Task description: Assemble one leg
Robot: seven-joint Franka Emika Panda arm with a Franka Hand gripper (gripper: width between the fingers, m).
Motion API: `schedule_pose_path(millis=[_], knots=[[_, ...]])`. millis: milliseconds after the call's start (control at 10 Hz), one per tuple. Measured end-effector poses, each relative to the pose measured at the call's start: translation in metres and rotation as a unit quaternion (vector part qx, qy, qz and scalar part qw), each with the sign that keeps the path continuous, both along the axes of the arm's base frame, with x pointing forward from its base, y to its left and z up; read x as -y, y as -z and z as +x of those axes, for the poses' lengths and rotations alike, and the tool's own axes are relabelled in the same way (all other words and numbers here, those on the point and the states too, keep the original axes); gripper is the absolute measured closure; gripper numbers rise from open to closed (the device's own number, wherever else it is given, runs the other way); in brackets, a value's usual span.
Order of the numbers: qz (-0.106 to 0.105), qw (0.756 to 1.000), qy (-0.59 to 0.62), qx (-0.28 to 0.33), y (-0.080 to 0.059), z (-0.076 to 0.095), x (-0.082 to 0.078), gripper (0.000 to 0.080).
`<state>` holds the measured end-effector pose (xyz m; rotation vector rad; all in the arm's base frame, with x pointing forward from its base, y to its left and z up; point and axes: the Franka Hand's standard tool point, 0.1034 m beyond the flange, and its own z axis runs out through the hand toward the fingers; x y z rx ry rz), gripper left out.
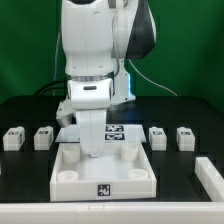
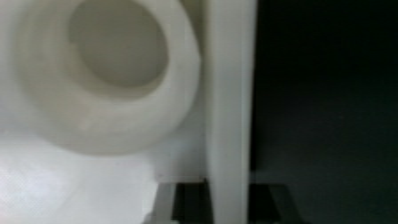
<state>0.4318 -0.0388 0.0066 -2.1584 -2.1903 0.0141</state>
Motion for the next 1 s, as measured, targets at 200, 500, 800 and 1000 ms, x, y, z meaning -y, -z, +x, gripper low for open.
schedule_pose_path(millis=[200, 500, 800, 1000], knots=[[0.000, 1.000, 0.000, 0.001, 0.000, 0.001, 0.000, 0.0739], [0.000, 1.000, 0.007, 0.002, -0.002, 0.004, -0.003, 0.0739], [0.009, 1.000, 0.016, 0.001, -0.003, 0.029, -0.042, 0.0739], [0.020, 1.000, 0.022, 0.007, -0.002, 0.043, -0.074, 0.0739]])
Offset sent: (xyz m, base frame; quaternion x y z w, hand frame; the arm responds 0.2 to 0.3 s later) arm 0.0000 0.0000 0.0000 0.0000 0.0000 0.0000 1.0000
